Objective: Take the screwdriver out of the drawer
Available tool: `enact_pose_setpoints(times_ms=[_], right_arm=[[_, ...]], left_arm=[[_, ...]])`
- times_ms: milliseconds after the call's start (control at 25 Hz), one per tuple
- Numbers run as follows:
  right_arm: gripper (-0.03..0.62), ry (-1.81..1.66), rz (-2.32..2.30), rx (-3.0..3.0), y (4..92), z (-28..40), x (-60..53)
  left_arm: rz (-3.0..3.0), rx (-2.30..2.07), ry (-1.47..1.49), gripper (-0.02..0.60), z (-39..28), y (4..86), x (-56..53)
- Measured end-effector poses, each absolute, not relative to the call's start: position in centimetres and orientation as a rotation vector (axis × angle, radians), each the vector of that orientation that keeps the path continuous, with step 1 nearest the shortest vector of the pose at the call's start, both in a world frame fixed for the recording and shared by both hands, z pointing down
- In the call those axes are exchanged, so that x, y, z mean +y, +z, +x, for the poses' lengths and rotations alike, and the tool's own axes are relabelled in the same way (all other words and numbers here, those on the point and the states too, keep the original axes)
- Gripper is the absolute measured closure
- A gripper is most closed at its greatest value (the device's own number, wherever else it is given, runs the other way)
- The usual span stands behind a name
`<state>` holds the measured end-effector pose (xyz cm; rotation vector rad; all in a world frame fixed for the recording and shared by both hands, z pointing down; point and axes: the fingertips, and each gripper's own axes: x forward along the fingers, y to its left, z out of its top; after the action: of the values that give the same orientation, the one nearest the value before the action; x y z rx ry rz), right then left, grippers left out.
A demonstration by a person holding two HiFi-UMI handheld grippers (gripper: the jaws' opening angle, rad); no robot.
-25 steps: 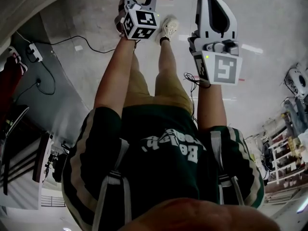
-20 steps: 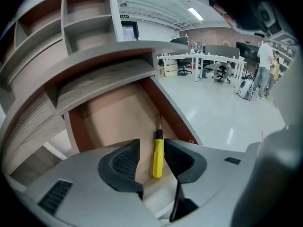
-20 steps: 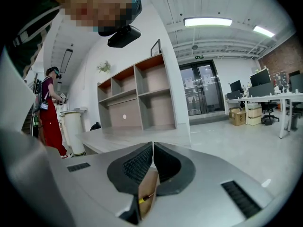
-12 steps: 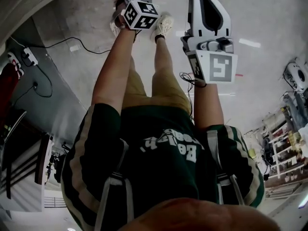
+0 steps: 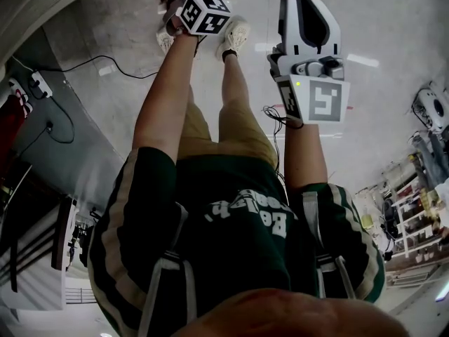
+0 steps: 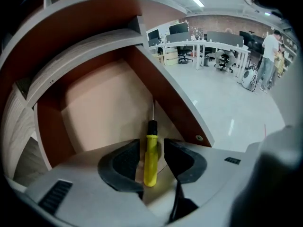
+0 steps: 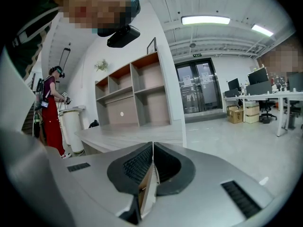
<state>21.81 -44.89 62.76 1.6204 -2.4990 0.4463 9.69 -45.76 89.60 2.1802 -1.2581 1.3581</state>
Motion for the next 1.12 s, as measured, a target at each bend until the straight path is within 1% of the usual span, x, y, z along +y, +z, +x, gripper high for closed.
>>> enact_pose_setpoints(times_ms=[120,160,240,400,600,880,1120], right_arm=[[0.560,0.446,1.636,-2.490,62.6,22.2,-45.0],[0.560,0.447,1.644,-2.483,62.6,22.3,-45.0],[0.560,0.468,1.645,-2.469,62.8,22.3,-44.9],[0.560,0.493,1.636,-2.469,63.3,22.0,-44.7],[0.560,0.442,1.630,-2.514,63.0,21.6,-45.1],[0.560,0.433,1.659,-2.500,62.2,21.6,-45.2],[0.560,0.422,1.647,-2.493,60.9,20.9,-44.9]], left_arm=[[2.168,-1.273,1.368,0.410,9.9,89.6,-46.2],[2.161,-1.289,1.379,0.429,9.7,89.6,-46.3],[2.149,-1.330,1.407,0.496,9.3,89.6,-46.6],[2.132,-1.353,1.388,0.503,9.0,89.6,-46.5],[2.145,-1.340,1.364,0.505,9.2,89.5,-46.7],[2.164,-1.315,1.326,0.505,9.7,87.8,-46.0],[2.180,-1.323,1.298,0.505,8.8,84.8,-45.0]])
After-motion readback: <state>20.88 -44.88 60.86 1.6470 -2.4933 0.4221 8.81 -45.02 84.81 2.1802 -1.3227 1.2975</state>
